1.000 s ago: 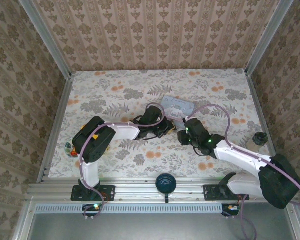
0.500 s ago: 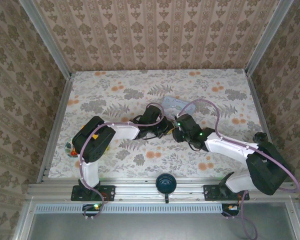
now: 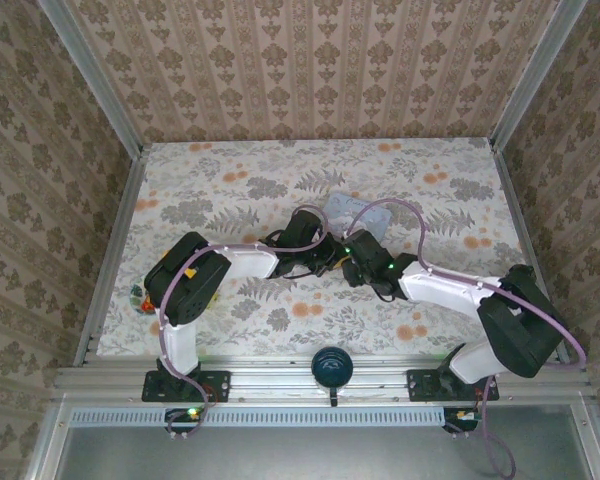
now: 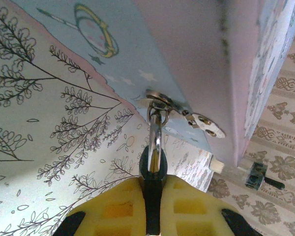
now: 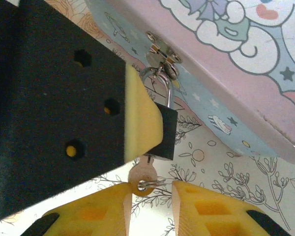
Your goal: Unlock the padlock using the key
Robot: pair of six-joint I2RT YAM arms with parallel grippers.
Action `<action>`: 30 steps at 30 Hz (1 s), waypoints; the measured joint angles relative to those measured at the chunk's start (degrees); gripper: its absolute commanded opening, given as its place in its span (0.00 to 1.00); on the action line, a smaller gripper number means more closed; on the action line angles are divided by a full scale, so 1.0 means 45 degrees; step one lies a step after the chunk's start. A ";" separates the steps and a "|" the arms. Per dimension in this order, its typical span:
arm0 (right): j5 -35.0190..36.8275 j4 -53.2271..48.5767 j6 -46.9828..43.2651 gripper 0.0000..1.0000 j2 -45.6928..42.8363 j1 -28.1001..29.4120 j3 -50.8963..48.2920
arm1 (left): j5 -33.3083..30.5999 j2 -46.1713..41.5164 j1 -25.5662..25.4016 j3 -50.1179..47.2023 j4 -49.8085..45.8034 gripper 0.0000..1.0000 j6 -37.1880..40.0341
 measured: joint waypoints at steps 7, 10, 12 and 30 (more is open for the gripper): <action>0.0393 0.0126 -0.0282 0.26 0.0466 0.0141 0.0102 | 0.0126 0.0000 -0.0005 0.0063 -0.0107 0.00 -0.0010; 0.0641 0.0253 -0.0287 0.26 0.0510 0.0165 0.0102 | 0.0160 0.0005 0.0000 0.0073 -0.0131 0.00 -0.0024; 0.0792 0.0301 -0.0287 0.25 0.0520 0.0204 0.0102 | 0.0194 0.0010 0.0019 0.0073 -0.0131 0.00 -0.0039; 0.1671 0.1127 0.0539 0.00 0.0563 0.0330 -0.0194 | 0.0287 0.0408 0.0078 0.0447 0.0155 0.00 -0.0335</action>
